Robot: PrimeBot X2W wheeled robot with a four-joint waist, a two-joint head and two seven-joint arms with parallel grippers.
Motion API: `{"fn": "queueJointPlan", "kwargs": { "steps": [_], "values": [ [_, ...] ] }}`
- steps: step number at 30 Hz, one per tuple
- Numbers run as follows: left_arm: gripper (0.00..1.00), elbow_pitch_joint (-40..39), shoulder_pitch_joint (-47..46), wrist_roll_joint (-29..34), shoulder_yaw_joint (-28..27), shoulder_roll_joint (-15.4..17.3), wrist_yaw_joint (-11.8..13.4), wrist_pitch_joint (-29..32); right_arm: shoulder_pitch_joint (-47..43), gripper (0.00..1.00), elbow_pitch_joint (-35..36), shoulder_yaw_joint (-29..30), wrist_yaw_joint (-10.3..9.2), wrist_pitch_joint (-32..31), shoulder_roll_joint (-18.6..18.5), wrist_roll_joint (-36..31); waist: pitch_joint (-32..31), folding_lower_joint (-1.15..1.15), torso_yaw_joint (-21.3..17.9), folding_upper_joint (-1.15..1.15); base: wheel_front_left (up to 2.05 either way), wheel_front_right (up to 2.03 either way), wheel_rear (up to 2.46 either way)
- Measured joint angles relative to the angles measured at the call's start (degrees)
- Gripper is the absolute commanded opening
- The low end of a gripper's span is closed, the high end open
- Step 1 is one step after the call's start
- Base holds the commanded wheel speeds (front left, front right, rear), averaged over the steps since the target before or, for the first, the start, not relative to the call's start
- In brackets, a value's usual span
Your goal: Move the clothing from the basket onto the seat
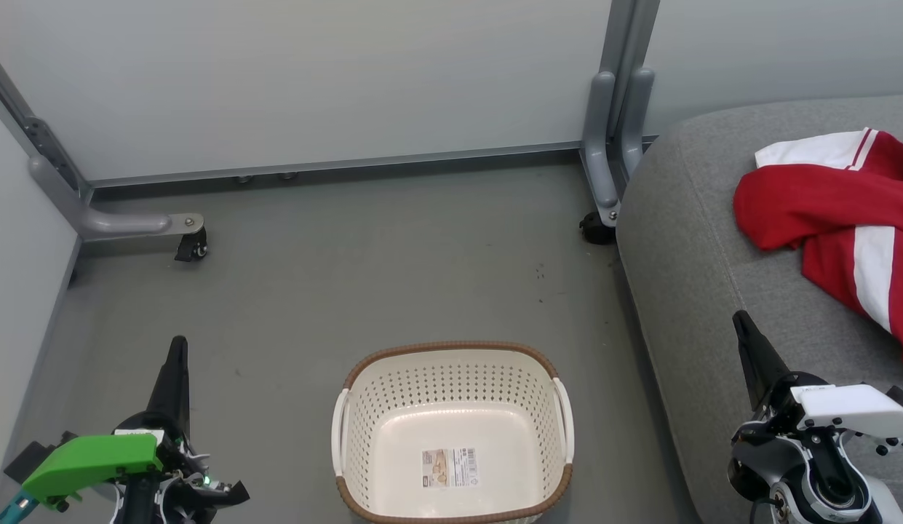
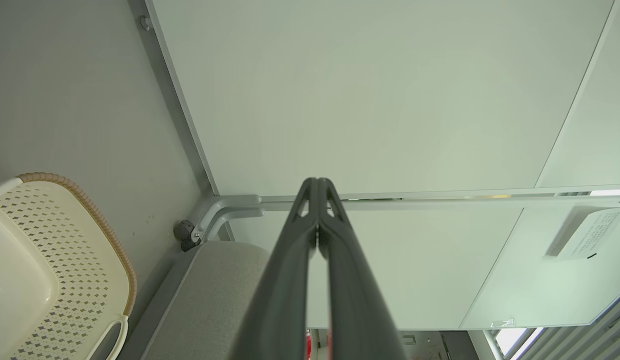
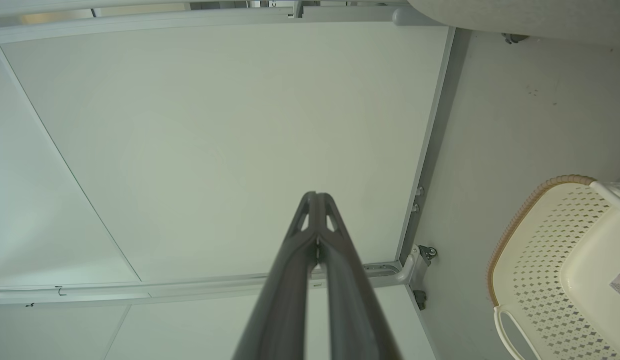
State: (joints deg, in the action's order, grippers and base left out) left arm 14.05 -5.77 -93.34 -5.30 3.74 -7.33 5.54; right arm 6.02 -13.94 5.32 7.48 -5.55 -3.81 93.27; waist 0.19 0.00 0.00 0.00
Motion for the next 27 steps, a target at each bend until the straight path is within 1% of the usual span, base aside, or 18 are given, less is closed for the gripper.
{"fn": "queueJointPlan", "kwargs": {
  "steps": [27],
  "values": [
    [0.0, 0.0, -0.1, 0.1, -0.3, -0.3, 0.0, 0.4, 0.0, 0.0, 0.0, 0.4, 0.0, -0.4, 0.3, -0.1, 0.0, 0.0, 0.0, 0.0, 0.0, 0.0, 0.0]
  ]
}}
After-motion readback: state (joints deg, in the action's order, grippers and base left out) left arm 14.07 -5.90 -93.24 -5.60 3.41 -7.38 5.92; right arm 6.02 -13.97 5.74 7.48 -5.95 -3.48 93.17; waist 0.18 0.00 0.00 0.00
